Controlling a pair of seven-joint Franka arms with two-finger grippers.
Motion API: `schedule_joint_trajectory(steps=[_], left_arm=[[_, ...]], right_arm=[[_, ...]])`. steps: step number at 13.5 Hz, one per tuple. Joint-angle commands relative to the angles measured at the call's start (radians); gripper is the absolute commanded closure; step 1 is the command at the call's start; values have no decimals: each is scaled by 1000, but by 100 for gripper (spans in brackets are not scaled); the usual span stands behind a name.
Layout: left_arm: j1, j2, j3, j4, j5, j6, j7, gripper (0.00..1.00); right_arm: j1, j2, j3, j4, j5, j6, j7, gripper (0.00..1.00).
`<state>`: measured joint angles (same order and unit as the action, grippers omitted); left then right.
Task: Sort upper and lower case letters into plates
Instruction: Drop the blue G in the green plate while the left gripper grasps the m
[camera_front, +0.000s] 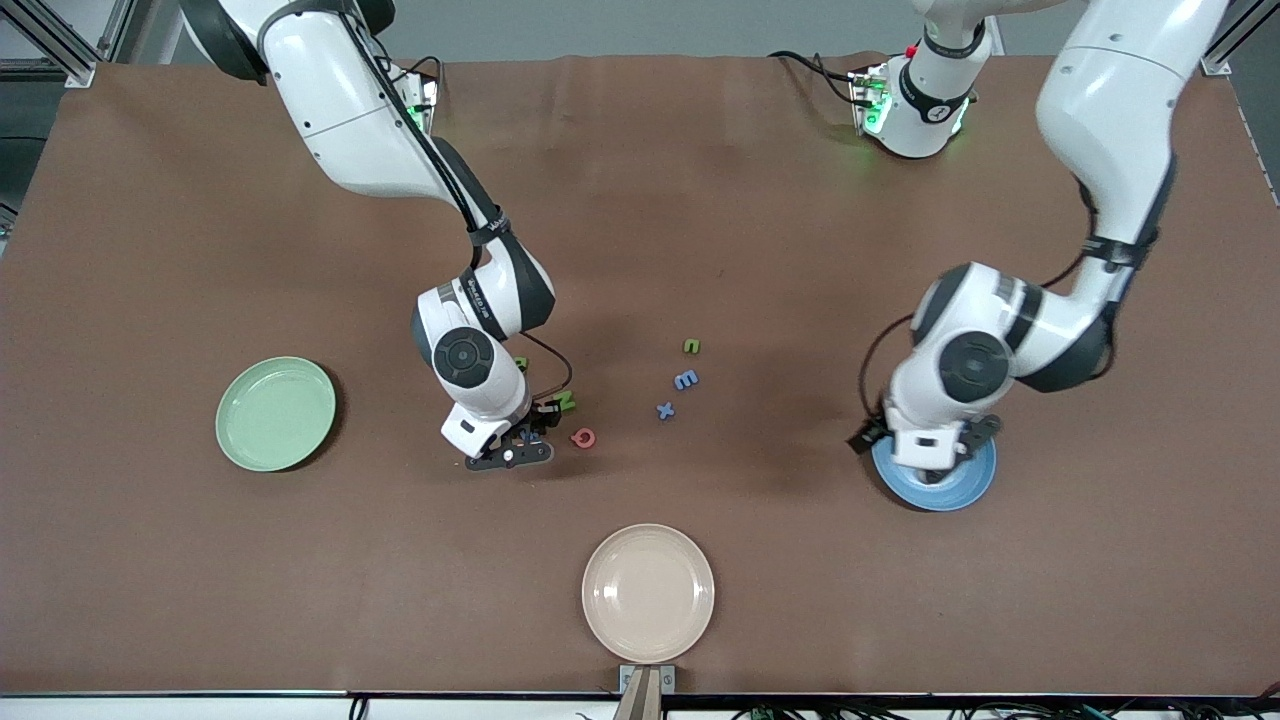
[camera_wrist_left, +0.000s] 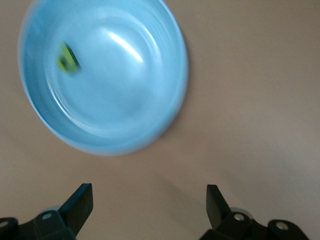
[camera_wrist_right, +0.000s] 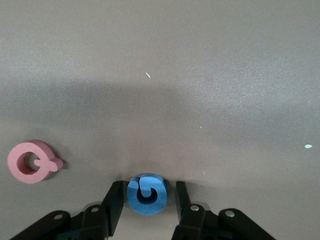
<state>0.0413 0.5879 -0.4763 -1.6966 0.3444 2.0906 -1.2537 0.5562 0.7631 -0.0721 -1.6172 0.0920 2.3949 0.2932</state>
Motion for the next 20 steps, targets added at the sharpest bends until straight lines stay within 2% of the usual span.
schedule_joint_trajectory(steps=[1, 4, 5, 7, 8, 10, 11, 14, 17, 20], left_arm=[[-139, 26, 7, 28, -12, -3, -155, 0], [-233, 91, 7, 52, -10, 58, -263, 0], [-257, 110, 7, 52, -9, 101, -277, 0], [-299, 144, 10, 52, -1, 175, -308, 0], [-313, 154, 10, 52, -1, 202, -311, 0], [-337, 171, 12, 54, -1, 244, -311, 0], [-346, 182, 13, 55, 1, 246, -308, 0], [-365, 225, 19, 86, 2, 250, -303, 0], [-382, 231, 27, 86, 44, 253, -309, 9], [-382, 244, 27, 86, 54, 267, -305, 22]], right_arm=[[-10, 12, 3, 8, -12, 3, -31, 66], [-39, 9, 3, 11, -6, 1, -94, 83], [-45, 4, 3, 11, -6, 1, -129, 85], [-64, -10, 0, 7, -6, -13, -183, 85], [-78, -46, 0, -3, -6, -51, -198, 86], [-137, -129, -6, -13, -9, -224, -296, 85], [-197, -186, -6, -47, -11, -267, -378, 85], [-385, -315, -6, -191, -12, -264, -686, 85], [-536, -335, -6, -260, -14, -244, -854, 85], [-596, -334, -6, -357, -14, -128, -910, 83]])
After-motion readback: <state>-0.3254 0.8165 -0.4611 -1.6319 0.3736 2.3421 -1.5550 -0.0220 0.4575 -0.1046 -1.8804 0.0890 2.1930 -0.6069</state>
